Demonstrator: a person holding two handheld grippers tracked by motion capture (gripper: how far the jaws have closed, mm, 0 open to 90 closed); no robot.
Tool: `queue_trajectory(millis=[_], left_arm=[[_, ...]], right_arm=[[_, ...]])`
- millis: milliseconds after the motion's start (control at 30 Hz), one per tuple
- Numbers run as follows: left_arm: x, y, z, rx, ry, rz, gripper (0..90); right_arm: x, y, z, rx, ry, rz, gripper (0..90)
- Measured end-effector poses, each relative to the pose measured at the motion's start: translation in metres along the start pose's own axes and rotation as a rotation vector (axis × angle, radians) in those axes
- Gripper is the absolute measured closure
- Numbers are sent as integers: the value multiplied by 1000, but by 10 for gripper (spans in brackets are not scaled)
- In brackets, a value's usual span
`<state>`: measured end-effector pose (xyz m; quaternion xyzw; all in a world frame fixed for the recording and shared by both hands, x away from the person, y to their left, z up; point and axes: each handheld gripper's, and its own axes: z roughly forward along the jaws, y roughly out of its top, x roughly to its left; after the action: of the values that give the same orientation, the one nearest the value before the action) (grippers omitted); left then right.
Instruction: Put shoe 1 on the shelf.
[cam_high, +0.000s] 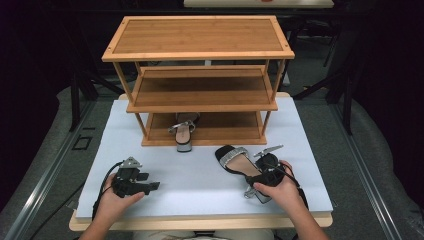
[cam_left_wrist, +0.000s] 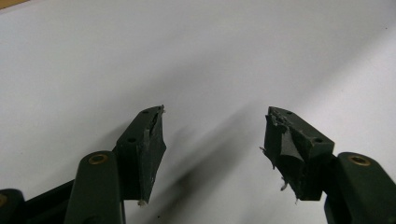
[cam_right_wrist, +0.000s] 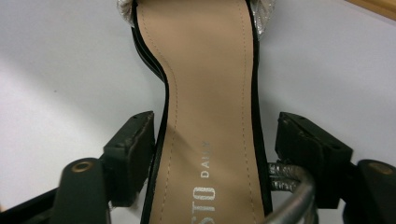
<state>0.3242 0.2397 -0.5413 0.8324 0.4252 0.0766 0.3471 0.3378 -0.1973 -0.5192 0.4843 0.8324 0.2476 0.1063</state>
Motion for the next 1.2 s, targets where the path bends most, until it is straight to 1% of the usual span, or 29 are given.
queue_trajectory(millis=[33,67,233,267,300,333,367,400,433,467,500,567,600,633,700,733,767,800,833,867,900,933,967,1000,1033,1067,1100,1133,1200], left_arm=[[0,0,0,0,0,3,375],[0,0,0,0,0,3,375],[1,0,1,0,-3,3,375],[1,0,1,0,-3,3,375],[1,-1,0,-5,-1,0,375],[1,-1,0,-5,-1,0,375],[1,-1,0,-5,-2,-5,375],[1,-1,0,-5,-2,-5,375],[1,-1,0,-4,-2,-5,375],[1,-1,1,-2,-3,-5,375],[1,-1,1,-1,-4,-6,375],[1,-1,1,0,-5,-7,375],[1,-1,1,-3,-4,-5,375],[1,-1,2,-7,-3,-5,375],[1,0,2,1,-6,-3,375],[1,0,2,1,-7,-4,375],[1,-1,2,7,-7,-4,375],[1,-1,2,7,-7,-4,375],[1,-1,2,6,-7,-6,375],[1,-1,2,6,-7,-6,375],[1,-1,2,6,-8,-7,375],[1,-1,2,6,-8,-6,375],[1,-1,2,6,-8,-6,375],[1,-1,2,6,-8,-6,375],[1,-1,3,5,-9,-7,375],[1,-1,3,5,-9,-7,375],[2,-1,3,6,-9,-7,375],[2,-1,3,6,-9,-7,375],[1,-1,3,6,-10,-9,375]], right_arm=[[-1,1,-1,2,22,0,321],[-2,2,-2,3,28,-3,331],[-3,9,-3,53,35,-29,370],[-3,9,-3,53,35,-29,370],[-4,13,-3,83,32,-51,379],[-4,13,-3,83,32,-51,379],[-6,15,-3,100,39,-70,381],[-6,15,-3,100,39,-70,381],[-8,17,-2,108,46,-84,382],[-13,20,-2,131,56,-113,381],[-14,21,-2,140,62,-130,380],[-16,23,-1,150,73,-138,378],[-17,25,-1,172,80,-136,374],[-17,29,0,213,78,-133,369],[-15,35,2,254,67,-140,366],[-15,35,2,254,67,-140,366],[-13,40,4,297,54,-142,363],[-13,40,4,297,54,-142,363],[-12,45,6,339,51,-151,360],[-12,45,6,339,51,-151,360],[-12,49,9,381,42,-152,359],[-12,51,10,399,48,-154,360],[-12,53,11,415,57,-160,360],[-12,53,11,415,57,-160,360],[-10,57,14,442,64,-179,368],[-10,57,14,442,64,-179,368],[-7,60,18,456,64,-201,391],[-7,60,18,456,64,-201,391],[-2,61,22,479,46,-216,387]])
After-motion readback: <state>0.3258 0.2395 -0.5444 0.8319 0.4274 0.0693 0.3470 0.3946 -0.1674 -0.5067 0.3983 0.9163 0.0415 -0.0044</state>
